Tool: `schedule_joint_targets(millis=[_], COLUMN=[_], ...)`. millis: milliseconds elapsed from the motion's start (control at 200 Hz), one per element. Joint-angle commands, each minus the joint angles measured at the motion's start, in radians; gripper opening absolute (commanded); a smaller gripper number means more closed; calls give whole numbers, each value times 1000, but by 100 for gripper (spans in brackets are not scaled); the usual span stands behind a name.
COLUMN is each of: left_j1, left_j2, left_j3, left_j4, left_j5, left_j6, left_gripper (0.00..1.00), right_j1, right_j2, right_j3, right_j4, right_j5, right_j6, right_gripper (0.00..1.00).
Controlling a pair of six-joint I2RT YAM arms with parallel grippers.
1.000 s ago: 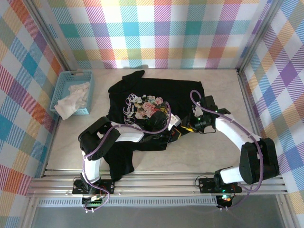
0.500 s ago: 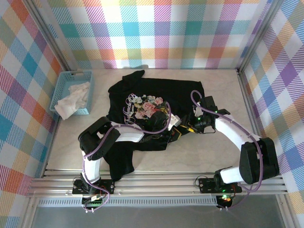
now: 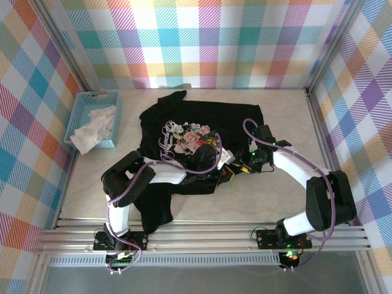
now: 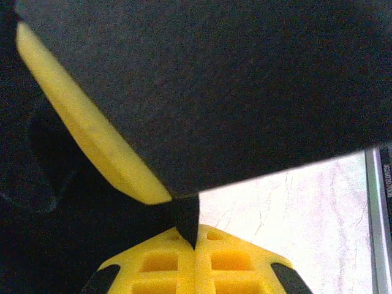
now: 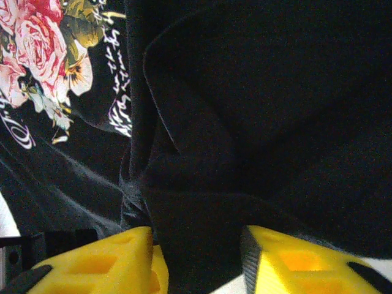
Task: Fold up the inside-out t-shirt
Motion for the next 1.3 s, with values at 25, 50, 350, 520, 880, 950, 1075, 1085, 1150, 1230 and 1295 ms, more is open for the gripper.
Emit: schedule_joint_targets(millis=[25,50,350,520,880,950,1075,1085,1150,1230,1295], left_j1=[-8,-8,-8,-9,129,156,223,231,288,327,342], left_j2=[14,14,10,-12,-359,-450,-601,-615,-705,-800,-846], left_j3=[-7,-7,-8,-11,-210,-210,-251,-257,-301,-333,-353], left_j4=[15,13,12,24,-184,-428,-772,-790,-888,-1014,-1090], left_j5=[9,6,-3,-11,-171,-337,-515,-521,-535,-581,-627], left_j6=[23,23,22,-9,-276,-293,-393,-403,-459,-492,-507], left_gripper=[0,0,0,20,47,47,50,50,53,55,59], right_j1=[6,5,5,0,-110,-149,-185,-187,-198,-212,-235], right_j2=[13,9,-66,-119,-56,-11,54,58,81,95,103], right_j3=[8,8,19,33,141,180,249,254,281,300,310], right_j4=[26,24,-35,-101,-47,-13,24,26,31,28,24], right_j5=[11,19,118,208,197,164,170,170,176,192,205], right_j6=[23,21,-21,-68,-187,-203,-225,-227,-238,-258,-275], right_gripper=[30,27,0,0,0,0,0,0,0,0,0])
